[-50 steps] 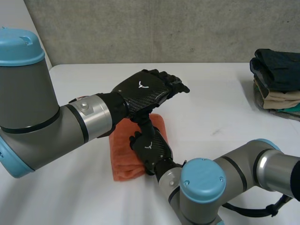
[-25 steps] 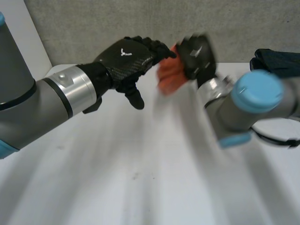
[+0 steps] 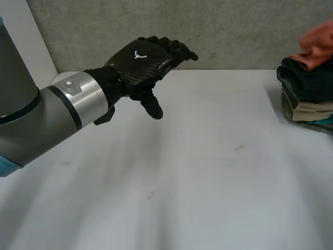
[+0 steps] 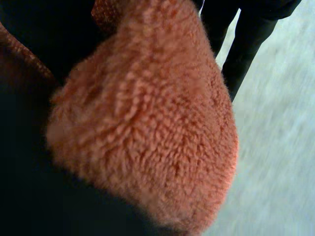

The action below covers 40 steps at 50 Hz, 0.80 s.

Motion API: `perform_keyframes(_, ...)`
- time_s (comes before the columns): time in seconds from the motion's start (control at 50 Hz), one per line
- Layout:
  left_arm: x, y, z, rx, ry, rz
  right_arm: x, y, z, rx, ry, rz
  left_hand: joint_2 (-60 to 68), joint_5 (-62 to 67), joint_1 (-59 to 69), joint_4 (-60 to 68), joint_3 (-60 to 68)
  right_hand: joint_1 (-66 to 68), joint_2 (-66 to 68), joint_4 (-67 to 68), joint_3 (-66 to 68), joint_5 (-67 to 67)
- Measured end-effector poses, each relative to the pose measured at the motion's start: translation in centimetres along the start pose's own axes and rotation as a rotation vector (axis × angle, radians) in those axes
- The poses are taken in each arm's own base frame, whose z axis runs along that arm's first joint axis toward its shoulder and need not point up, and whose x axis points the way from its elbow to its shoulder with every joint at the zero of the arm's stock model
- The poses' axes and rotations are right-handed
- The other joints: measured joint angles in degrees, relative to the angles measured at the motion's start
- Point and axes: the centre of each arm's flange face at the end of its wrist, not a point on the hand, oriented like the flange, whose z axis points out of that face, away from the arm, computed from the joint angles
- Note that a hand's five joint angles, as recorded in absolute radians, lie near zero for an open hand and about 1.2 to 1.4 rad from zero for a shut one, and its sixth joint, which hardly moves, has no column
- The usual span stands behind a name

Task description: Fold the laundry.

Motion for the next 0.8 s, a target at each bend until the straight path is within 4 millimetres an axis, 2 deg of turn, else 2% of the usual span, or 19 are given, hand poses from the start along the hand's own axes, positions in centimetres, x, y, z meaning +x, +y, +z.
perform_keyframes(0.02,0.1,0.2,0.0,-0.006,0.002,-0.002,0.7,2.1,-1.2,-0.040,-0.017,0.022,0.0,0.0,0.0,0.0,0.0,0.0,0.0,0.0,0.0,0.0)
perform_keyframes(0.04,0.1,0.3,0.0,-0.008,0.003,-0.003,0.9,2.7,-1.6,-0.050,-0.021,0.027,0.0,0.0,0.0,0.0,0.0,0.0,0.0,0.0,0.0,0.0)
perform_keyframes(0.08,0.2,0.7,0.0,-0.019,0.006,-0.008,1.8,6.0,-3.8,-0.113,-0.049,0.064,0.0,0.0,0.0,0.0,0.0,0.0,0.0,0.2,0.0,0.0)
perform_keyframes(0.12,0.3,1.0,0.0,-0.028,0.008,-0.013,2.2,7.7,-5.0,-0.144,-0.064,0.083,0.0,0.0,0.0,0.0,0.0,0.0,0.0,0.6,0.2,0.0)
perform_keyframes(0.2,0.5,1.5,-0.1,-0.043,0.011,-0.021,2.7,10.0,-6.7,-0.181,-0.081,0.107,0.0,0.0,0.0,0.0,0.0,0.0,0.0,0.9,0.3,0.0)
perform_keyframes(0.3,0.6,1.7,-0.2,-0.052,0.013,-0.026,2.9,10.6,-7.3,-0.194,-0.085,0.119,0.0,0.0,0.0,0.0,0.0,-0.5,-0.9,-0.3,-0.8,-0.8)
perform_keyframes(0.32,0.6,1.8,-0.2,-0.052,0.013,-0.026,2.9,10.5,-7.2,-0.193,-0.084,0.124,0.0,0.0,0.0,0.0,0.0,-0.5,-6.4,-5.8,-6.8,-4.2)
perform_keyframes(0.34,0.6,1.7,-0.2,-0.052,0.012,-0.026,3.0,10.0,-7.0,-0.190,-0.082,0.130,0.0,0.0,0.0,0.0,0.0,-7.2,-21.1,-20.3,-20.1,-13.4)
perform_keyframes(0.38,0.6,1.7,-0.2,-0.050,0.011,-0.025,3.1,9.5,-6.7,-0.185,-0.080,0.134,0.0,0.0,0.0,0.0,0.0,-18.2,-30.8,-30.7,-30.5,-19.9)
perform_keyframes(0.4,0.6,1.6,-0.2,-0.048,0.010,-0.024,3.2,8.8,-6.5,-0.179,-0.077,0.137,0.0,0.0,0.0,0.0,0.0,-29.0,-40.8,-40.9,-40.6,-25.1)
perform_keyframes(0.46,0.6,1.3,-0.3,-0.041,0.009,-0.021,3.4,6.7,-5.9,-0.165,-0.069,0.142,0.0,0.0,0.0,0.0,0.0,-44.1,-53.0,-55.2,-54.2,-40.7)
perform_keyframes(0.52,0.7,1.0,-0.4,-0.033,0.011,-0.018,3.5,5.1,-5.6,-0.157,-0.064,0.143,0.0,0.0,0.0,0.0,0.0,-44.2,-53.2,-55.9,-54.7,-45.0)
perform_keyframes(0.54,0.8,0.8,-0.4,-0.030,0.014,-0.017,3.6,3.8,-5.4,-0.153,-0.060,0.143,0.0,0.0,0.0,0.0,0.0,-44.2,-53.2,-55.9,-54.7,-46.9)
perform_keyframes(0.64,1.5,0.2,-0.5,-0.013,0.029,-0.012,3.7,0.3,-5.2,-0.160,-0.051,0.152,0.0,0.0,0.0,0.0,0.0,-44.2,-53.2,-55.9,-54.7,-47.8)
perform_keyframes(0.76,2.2,-0.5,-0.8,0.003,0.043,-0.010,3.9,-2.7,-5.8,-0.228,-0.026,0.192,0.0,0.0,0.0,0.0,0.0,-44.2,-53.2,-55.9,-54.7,-47.8)
perform_keyframes(0.8,2.3,-0.9,-0.9,0.012,0.044,-0.010,4.7,-3.9,-6.4,-0.277,0.006,0.200,0.0,0.0,0.0,0.0,0.0,-44.2,-53.2,-55.9,-54.7,-47.8)
